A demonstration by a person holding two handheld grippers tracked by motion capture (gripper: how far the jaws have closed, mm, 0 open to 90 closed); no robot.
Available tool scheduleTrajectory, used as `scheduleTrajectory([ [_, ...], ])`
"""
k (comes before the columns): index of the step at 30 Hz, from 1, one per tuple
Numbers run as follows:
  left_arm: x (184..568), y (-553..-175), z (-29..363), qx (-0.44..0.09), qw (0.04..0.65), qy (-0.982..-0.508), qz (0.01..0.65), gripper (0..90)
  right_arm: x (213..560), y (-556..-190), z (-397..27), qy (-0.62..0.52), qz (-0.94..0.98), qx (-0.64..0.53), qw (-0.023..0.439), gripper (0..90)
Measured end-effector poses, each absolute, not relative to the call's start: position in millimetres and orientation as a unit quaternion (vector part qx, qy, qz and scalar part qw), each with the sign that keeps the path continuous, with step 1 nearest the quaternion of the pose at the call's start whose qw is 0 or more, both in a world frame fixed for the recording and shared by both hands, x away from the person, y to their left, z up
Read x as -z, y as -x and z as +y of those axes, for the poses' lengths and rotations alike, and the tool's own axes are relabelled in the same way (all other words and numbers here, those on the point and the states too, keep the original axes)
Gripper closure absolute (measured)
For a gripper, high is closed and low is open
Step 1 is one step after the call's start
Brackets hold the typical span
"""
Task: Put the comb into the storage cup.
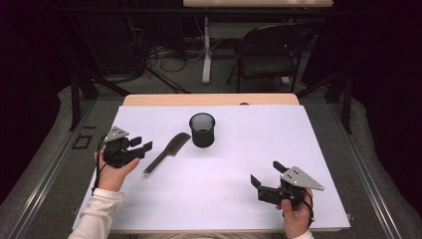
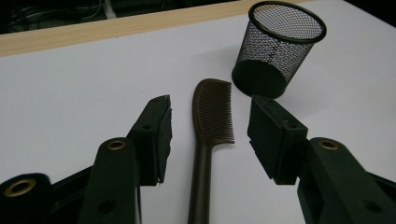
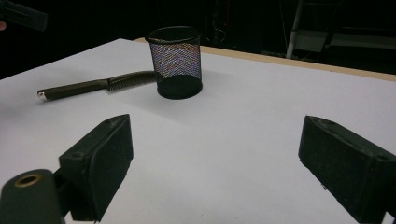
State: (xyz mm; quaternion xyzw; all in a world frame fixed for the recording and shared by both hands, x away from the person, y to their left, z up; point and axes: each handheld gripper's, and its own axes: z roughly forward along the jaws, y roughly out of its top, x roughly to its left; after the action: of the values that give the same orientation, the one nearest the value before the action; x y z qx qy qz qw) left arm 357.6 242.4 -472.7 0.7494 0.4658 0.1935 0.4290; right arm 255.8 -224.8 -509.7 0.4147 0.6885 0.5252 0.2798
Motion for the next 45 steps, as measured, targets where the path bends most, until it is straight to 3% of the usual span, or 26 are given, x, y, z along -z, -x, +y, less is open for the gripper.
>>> scheduleTrajectory([
  [11, 485, -361, 238, -0.184, 0.400, -0.767, 0.467, 52.8, 511, -256, -225, -0.415, 0.689, -0.525, 0.278, 10.9],
  [19, 499, -364, 236, -0.177, 0.379, -0.774, 0.476, 62.0, 511, -257, -226, -0.417, 0.690, -0.523, 0.276, 11.9],
  [34, 523, -369, 237, -0.171, 0.342, -0.779, 0.497, 89.9, 512, -258, -227, -0.418, 0.689, -0.525, 0.273, 13.0],
  [45, 534, -373, 241, -0.165, 0.323, -0.781, 0.508, 90.0, 513, -258, -227, -0.420, 0.690, -0.524, 0.269, 13.1],
])
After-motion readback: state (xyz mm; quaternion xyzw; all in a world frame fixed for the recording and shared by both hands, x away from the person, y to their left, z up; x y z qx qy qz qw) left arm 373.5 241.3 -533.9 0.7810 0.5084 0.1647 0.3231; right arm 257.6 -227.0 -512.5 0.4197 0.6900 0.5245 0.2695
